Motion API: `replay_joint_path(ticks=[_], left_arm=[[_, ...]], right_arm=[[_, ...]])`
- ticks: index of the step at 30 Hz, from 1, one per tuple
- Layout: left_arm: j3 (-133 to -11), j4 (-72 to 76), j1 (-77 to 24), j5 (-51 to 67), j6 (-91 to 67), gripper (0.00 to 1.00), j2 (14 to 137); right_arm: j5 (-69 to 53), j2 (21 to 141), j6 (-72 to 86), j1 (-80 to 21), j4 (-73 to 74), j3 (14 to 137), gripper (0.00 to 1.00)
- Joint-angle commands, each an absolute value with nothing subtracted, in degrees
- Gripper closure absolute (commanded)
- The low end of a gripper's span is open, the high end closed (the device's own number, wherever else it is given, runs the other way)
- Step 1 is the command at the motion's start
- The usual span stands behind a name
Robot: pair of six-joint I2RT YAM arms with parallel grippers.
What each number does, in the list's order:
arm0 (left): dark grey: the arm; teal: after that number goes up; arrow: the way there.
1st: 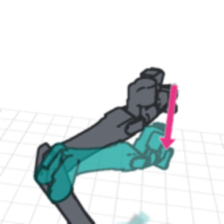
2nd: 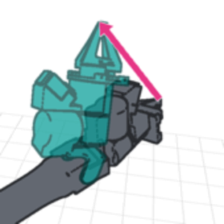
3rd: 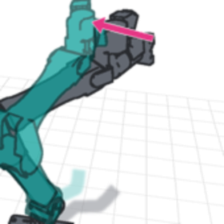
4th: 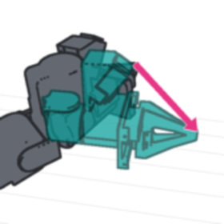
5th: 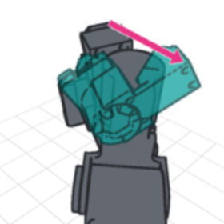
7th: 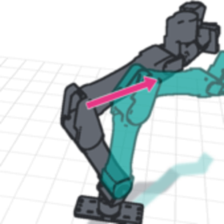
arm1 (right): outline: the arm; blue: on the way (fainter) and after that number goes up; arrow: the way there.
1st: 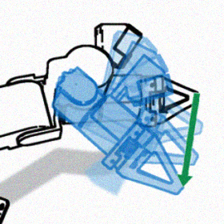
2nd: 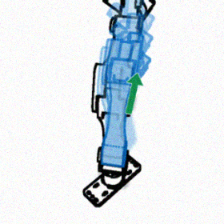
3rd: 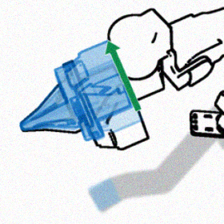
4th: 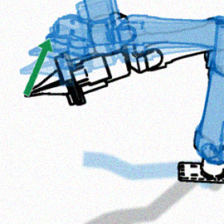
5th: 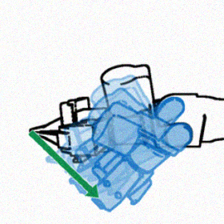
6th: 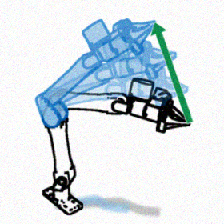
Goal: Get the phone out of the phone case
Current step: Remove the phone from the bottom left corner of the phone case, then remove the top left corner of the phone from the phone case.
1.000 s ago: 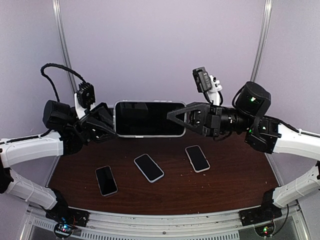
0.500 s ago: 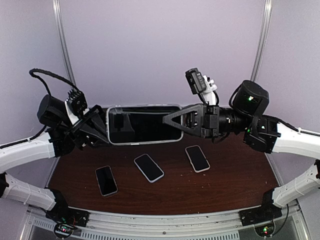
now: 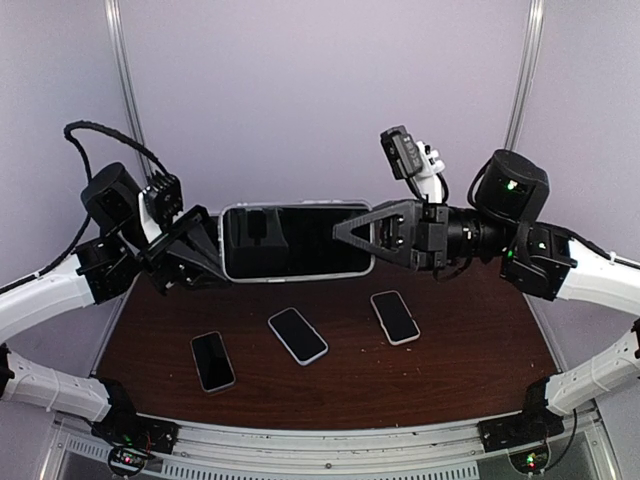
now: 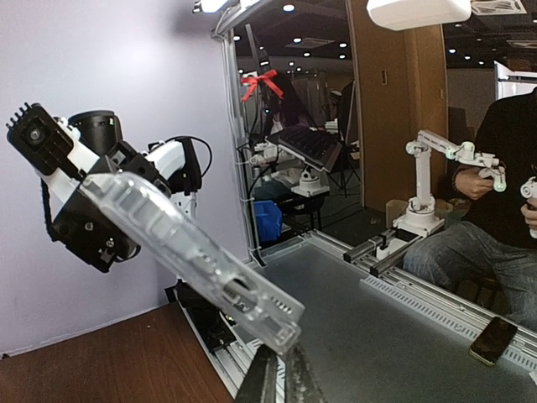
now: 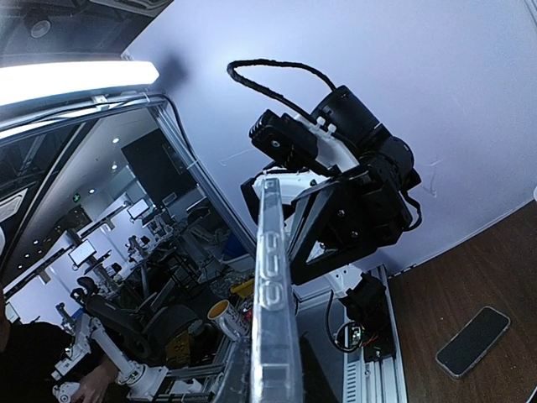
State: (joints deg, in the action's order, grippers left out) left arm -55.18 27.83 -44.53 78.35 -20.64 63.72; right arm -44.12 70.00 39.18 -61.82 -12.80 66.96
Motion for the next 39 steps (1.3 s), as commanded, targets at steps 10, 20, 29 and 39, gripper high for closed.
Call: replay_joint_path(ticks=[10,20,29,39], left_arm=[[-61.1,6.4,-42.7,46.7,-11.2,1.00,67.9],[-62.9,-5.2,-40.1,38.6,0.2,0.53,64.7],[-61.9,-10.5,-36.6,52.2,12.5,0.39,60.6],[-56.3,-9.3,-37.5,61.8,21.4,0.37,58.1]], right_arm=[[-46.9,70.9,33.6,-65.9,2.0,68.7,1.00],[-41.1,64.4,19.3,-63.3,16.2,70.0,1.00],[-33.0,54.9,-7.8,-59.9,18.8,64.4,1.00],[-35.6,56.1,-25.9,-59.2,22.3,65.9,1.00]])
